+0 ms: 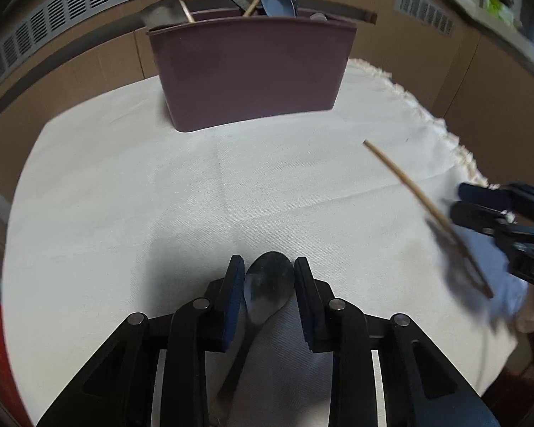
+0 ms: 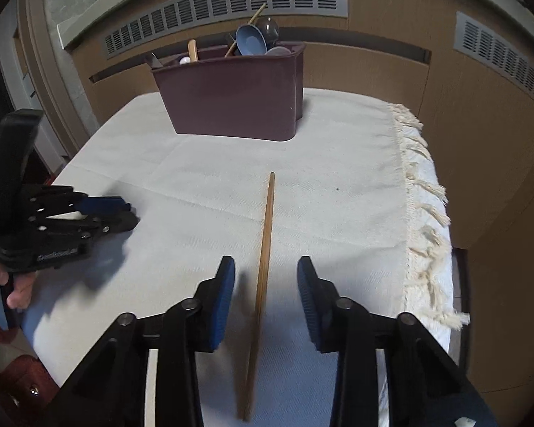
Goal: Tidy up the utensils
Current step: 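Grasp the black-handled metal spoon with the left gripper, then drop the metal spoon into the caddy with the left gripper while the right lifts the chopstick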
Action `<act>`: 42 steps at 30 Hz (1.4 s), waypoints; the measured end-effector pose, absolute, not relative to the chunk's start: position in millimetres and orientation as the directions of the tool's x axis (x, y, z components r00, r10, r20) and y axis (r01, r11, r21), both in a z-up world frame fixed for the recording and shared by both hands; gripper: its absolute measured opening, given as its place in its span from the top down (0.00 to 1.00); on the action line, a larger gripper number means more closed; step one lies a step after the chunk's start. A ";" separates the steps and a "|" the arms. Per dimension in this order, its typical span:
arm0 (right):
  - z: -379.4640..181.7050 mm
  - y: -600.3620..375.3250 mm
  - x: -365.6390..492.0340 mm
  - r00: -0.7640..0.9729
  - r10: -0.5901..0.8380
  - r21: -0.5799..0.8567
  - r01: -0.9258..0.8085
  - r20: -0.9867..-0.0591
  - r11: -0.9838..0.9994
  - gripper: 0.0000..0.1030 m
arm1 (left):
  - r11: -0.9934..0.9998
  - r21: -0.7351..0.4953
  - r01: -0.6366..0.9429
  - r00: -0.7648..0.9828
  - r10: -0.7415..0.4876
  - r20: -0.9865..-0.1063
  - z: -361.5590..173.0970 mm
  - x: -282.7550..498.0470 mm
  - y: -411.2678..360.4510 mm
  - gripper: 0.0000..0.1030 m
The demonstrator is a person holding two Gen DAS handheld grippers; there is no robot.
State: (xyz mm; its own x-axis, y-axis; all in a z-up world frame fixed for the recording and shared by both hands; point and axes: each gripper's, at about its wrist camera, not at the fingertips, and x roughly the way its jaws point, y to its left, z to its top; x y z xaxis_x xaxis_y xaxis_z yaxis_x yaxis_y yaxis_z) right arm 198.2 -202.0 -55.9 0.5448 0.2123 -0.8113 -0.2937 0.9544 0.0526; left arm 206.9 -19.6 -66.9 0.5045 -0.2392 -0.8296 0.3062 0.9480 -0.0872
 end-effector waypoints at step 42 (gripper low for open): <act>143.5 -153.8 345.6 0.937 0.300 0.163 -0.272 -0.182 0.948 0.95 | 0.800 -0.539 0.263 0.852 -0.455 -0.260 111.0 349.1 55.7 0.72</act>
